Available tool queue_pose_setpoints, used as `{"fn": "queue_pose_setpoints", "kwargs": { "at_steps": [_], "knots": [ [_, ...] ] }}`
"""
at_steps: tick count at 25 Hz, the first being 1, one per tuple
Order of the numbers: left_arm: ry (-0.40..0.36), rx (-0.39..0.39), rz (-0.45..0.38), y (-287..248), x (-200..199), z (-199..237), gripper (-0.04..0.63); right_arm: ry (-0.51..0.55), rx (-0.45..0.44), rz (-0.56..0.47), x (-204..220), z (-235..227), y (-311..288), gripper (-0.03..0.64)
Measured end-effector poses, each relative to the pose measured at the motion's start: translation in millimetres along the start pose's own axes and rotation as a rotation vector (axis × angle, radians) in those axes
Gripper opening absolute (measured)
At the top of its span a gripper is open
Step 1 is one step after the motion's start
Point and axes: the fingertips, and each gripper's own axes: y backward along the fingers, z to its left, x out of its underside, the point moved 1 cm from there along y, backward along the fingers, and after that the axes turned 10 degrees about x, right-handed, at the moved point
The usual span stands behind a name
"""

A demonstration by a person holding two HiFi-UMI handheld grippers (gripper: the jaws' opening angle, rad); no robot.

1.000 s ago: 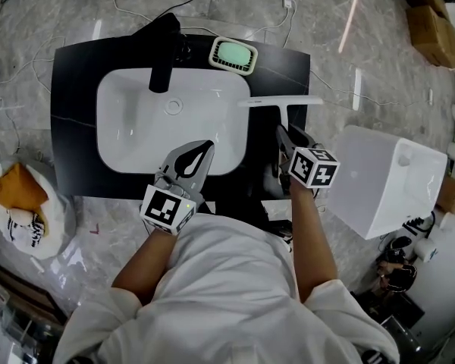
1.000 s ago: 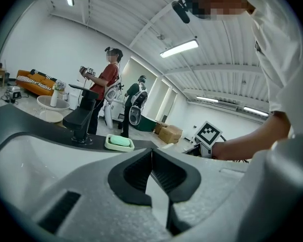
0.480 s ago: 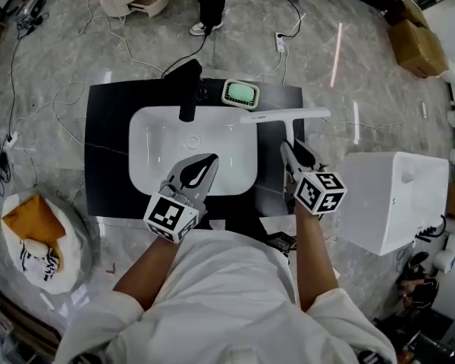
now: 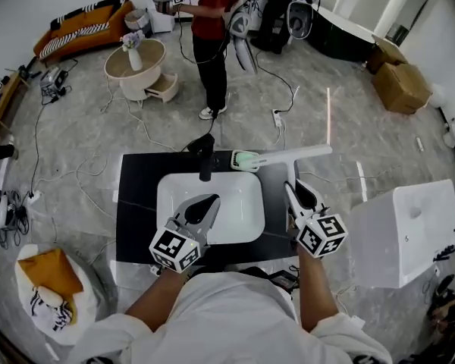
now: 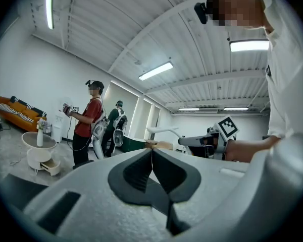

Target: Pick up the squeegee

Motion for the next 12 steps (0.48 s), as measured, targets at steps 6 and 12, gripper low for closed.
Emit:
{"fn": "queue_pose_setpoints", "kwargs": {
  "at_steps": [6, 12],
  "knots": [
    [-0.033, -0.036, -0.061, 17, -42, -30, 0.017, 0.046, -0.1, -0.169, -59, 18, 53, 0.08],
    [-0.101, -0.064, -0.098, 28, -75, -64, 0.017, 0.057, -0.104, -0.301, -97, 12, 114, 0.078]
  ]
}}
